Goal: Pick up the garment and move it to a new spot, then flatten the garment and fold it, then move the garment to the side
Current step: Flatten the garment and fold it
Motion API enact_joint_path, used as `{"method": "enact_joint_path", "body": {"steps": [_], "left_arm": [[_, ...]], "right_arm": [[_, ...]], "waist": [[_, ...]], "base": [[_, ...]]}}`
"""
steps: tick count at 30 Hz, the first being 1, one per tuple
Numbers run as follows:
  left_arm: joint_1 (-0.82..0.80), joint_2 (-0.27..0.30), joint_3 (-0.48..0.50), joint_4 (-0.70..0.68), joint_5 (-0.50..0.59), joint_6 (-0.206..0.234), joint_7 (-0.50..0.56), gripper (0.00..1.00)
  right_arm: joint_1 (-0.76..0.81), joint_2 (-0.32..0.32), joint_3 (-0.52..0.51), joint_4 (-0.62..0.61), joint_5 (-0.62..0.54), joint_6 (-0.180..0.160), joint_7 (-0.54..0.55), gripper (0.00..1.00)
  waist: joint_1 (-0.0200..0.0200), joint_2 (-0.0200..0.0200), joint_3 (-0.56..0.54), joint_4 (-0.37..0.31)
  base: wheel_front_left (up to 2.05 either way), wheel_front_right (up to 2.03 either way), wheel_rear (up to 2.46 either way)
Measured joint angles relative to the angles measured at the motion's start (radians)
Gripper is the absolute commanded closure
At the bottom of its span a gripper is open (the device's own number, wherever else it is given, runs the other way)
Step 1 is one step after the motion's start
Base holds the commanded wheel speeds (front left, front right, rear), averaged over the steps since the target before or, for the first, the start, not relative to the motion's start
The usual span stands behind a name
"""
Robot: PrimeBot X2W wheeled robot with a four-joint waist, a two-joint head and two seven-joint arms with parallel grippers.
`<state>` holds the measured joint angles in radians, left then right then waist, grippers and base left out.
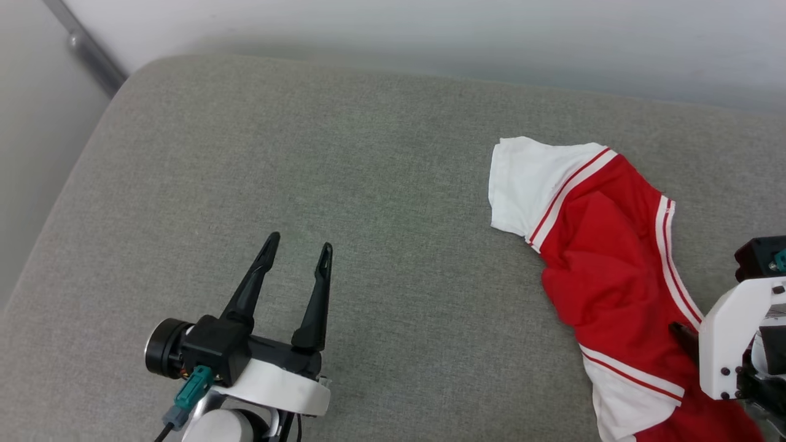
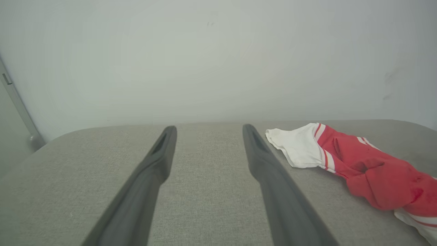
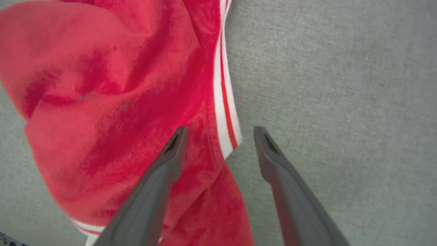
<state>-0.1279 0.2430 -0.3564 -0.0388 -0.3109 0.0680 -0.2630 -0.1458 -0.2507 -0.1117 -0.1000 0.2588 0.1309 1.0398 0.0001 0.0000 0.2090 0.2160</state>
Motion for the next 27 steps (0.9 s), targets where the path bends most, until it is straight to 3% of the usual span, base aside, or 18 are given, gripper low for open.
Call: {"method": "enact_joint_path", "body": {"steps": [7,8,9,10,15,20,24,27], "left_arm": [[-0.015,-0.035,0.019,0.013,0.026,-0.029,0.0,0.0],[-0.017,-0.038,0.023,0.015,0.028,-0.033,0.0,0.0],[-0.017,-0.041,0.028,0.018,0.032,-0.037,0.0,0.0],[-0.017,-0.044,0.031,0.019,0.036,-0.042,0.0,0.0],[-0.02,-0.063,0.051,0.035,0.048,-0.057,0.0,0.0],[-0.017,-0.077,0.07,0.059,0.054,-0.074,0.0,0.0],[-0.003,-0.091,0.081,0.065,0.062,-0.085,0.0,0.0],[0.002,-0.096,0.091,0.065,0.065,-0.091,0.0,0.0]], "right_arm": [[-0.023,0.017,-0.036,0.094,-0.032,0.0,-0.032,0.0],[-0.027,0.018,-0.04,0.103,-0.032,0.0,-0.04,0.15],[-0.032,0.02,-0.041,0.11,-0.032,0.0,-0.05,0.62],[-0.035,0.02,-0.041,0.116,-0.031,0.0,-0.06,1.0],[-0.04,0.009,-0.025,0.138,-0.025,0.0,-0.121,1.0],[-0.041,-0.04,-0.002,0.127,-0.04,0.0,-0.181,1.0],[-0.041,-0.129,0.019,0.061,-0.049,0.0,-0.195,1.0],[-0.041,-0.261,0.046,0.02,-0.076,0.0,-0.198,1.0]], "waist": [[0.0,0.0,0.059,0.046],[0.0,0.0,0.066,0.051],[0.0,0.0,0.072,0.055],[0.0,0.0,0.077,0.058],[0.0,0.0,0.081,0.06],[0.0,0.0,0.05,0.042],[0.0,0.0,0.013,0.022],[0.0,0.0,-0.011,0.008]], "base": [[0.0,0.0,0.0],[0.0,0.0,0.0],[0.0,0.0,0.0],[0.0,0.0,0.0],[0.0,0.0,0.0],[0.0,0.0,0.0],[0.0,0.0,0.0],[0.0,0.0,0.0]]}}
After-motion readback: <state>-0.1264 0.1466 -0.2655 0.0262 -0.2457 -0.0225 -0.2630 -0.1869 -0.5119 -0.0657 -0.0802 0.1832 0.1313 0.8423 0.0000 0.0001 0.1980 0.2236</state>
